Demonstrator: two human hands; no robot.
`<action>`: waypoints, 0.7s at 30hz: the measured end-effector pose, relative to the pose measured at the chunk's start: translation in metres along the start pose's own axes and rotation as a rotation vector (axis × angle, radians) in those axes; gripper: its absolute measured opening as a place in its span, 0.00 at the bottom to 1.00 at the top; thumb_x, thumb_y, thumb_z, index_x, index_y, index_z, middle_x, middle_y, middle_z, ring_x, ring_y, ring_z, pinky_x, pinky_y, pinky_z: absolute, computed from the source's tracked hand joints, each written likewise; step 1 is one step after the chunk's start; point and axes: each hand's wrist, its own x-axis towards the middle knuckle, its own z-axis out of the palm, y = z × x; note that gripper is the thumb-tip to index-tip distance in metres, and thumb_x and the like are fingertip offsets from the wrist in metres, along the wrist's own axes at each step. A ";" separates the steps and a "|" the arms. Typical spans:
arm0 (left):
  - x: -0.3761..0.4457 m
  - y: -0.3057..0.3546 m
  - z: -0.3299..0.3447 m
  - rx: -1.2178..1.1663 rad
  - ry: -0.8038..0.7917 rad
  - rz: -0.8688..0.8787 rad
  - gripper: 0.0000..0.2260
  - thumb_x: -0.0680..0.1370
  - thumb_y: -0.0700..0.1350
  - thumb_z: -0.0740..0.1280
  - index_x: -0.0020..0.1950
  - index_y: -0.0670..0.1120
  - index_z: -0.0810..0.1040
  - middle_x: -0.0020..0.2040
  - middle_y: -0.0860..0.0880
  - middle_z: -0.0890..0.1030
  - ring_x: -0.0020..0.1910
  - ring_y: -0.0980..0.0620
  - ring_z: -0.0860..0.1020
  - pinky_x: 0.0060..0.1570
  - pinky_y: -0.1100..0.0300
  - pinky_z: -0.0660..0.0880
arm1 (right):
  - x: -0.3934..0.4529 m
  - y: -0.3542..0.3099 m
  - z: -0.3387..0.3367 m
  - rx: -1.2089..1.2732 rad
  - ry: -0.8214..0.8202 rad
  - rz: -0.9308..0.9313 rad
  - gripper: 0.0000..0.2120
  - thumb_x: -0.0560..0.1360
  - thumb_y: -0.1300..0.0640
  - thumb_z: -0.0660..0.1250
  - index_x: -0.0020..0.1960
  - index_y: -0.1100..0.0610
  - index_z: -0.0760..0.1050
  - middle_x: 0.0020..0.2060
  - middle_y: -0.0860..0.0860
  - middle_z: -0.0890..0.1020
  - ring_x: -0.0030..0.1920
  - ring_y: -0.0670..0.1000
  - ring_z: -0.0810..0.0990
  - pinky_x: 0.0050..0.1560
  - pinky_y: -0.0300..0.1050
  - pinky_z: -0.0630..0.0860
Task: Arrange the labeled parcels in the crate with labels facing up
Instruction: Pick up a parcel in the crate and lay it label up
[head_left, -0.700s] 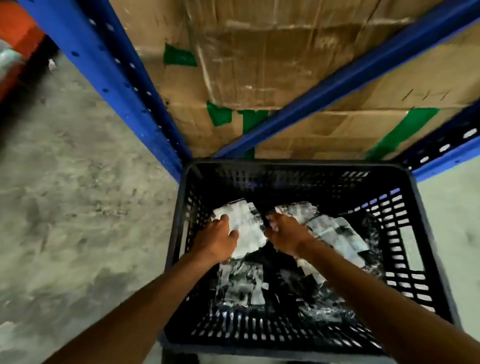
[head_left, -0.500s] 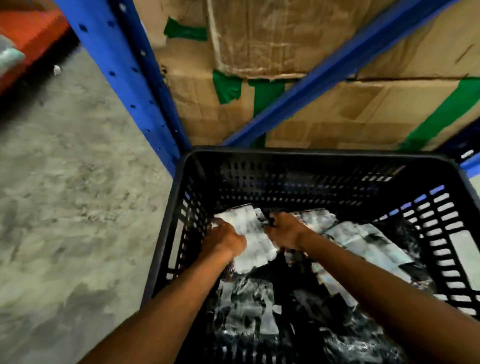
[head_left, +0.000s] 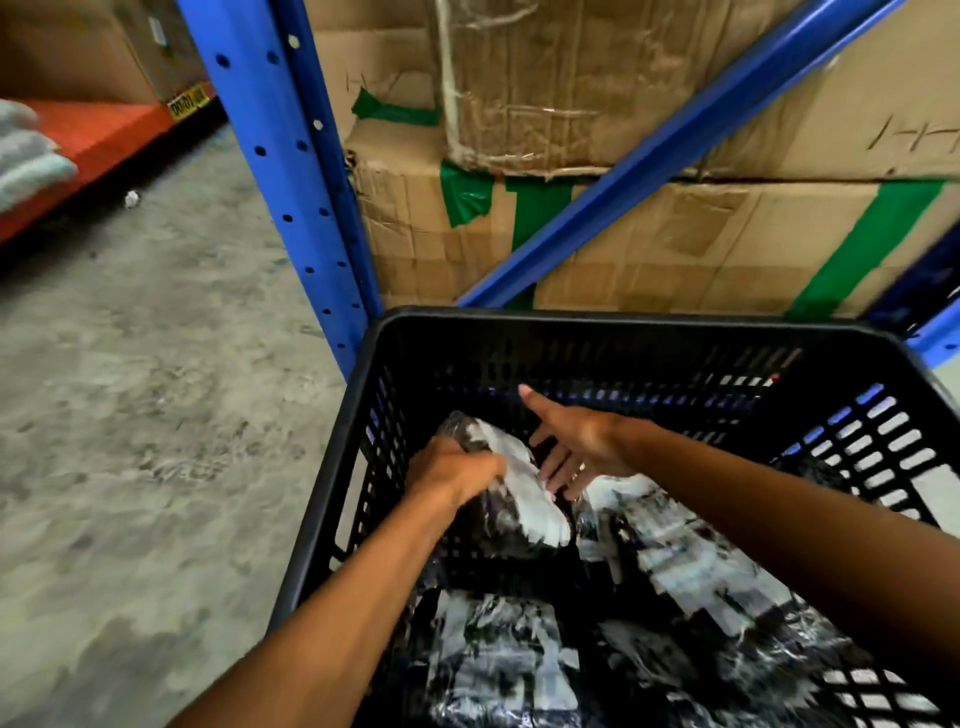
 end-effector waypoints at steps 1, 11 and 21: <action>-0.005 0.007 -0.005 -0.143 -0.044 -0.007 0.10 0.68 0.46 0.70 0.46 0.45 0.77 0.45 0.46 0.80 0.47 0.46 0.81 0.41 0.61 0.76 | 0.000 -0.004 0.000 -0.004 -0.009 0.011 0.46 0.70 0.25 0.44 0.73 0.59 0.61 0.52 0.65 0.77 0.53 0.63 0.79 0.54 0.58 0.76; -0.022 0.014 -0.004 -0.387 -0.316 -0.042 0.17 0.76 0.32 0.56 0.63 0.37 0.76 0.45 0.44 0.81 0.47 0.46 0.79 0.52 0.54 0.72 | 0.009 0.007 0.007 -0.106 0.284 -0.148 0.28 0.71 0.40 0.68 0.58 0.63 0.77 0.48 0.58 0.84 0.44 0.57 0.83 0.46 0.48 0.79; -0.007 0.002 0.012 -0.638 -0.177 -0.198 0.22 0.79 0.59 0.59 0.62 0.44 0.78 0.50 0.43 0.82 0.43 0.45 0.79 0.37 0.58 0.78 | -0.016 0.035 -0.033 0.483 -0.047 -0.229 0.21 0.76 0.43 0.63 0.55 0.59 0.82 0.52 0.58 0.86 0.49 0.53 0.86 0.47 0.49 0.83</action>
